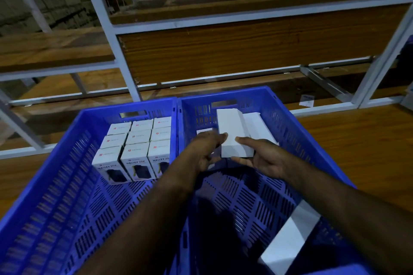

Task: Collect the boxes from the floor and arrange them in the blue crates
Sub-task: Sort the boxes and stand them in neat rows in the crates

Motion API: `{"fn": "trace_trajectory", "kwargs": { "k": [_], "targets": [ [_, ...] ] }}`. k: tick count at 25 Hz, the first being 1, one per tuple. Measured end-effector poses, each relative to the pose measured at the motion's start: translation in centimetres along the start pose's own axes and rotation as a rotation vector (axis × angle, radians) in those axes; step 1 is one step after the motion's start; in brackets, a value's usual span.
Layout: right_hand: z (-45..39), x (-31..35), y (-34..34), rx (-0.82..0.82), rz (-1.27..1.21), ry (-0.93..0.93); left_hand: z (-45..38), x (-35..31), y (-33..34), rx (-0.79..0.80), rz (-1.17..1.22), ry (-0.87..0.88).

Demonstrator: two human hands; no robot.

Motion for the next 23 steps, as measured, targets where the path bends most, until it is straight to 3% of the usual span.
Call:
{"fn": "trace_trajectory", "kwargs": {
  "k": [6,10,19,23],
  "targets": [
    [-2.0,-1.3,-1.6,-0.125,-0.030,0.015,0.7,0.8,0.9,0.161,-0.169,-0.085],
    [-2.3,-1.5,-2.0,-0.162,0.062,0.031,-0.1,2.0,0.9,0.197,-0.265,-0.108],
    [-3.2,-2.4,-4.0,-0.324,-0.018,0.095,-1.0,2.6,3.1,0.286,-0.332,-0.093],
    [-3.5,-2.9,-3.0,-0.267,0.036,0.139,-1.2,2.5,3.5,0.268,-0.379,-0.085]
  ]
}}
Point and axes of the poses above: each hand's wrist, its own z-axis away from the middle knuckle, its own y-axis out of the palm, x = y × z, the point moved 7 cm from there along -z, towards the middle knuckle, and after that the axes turned 15 degrees about y, right-handed, at the moved point
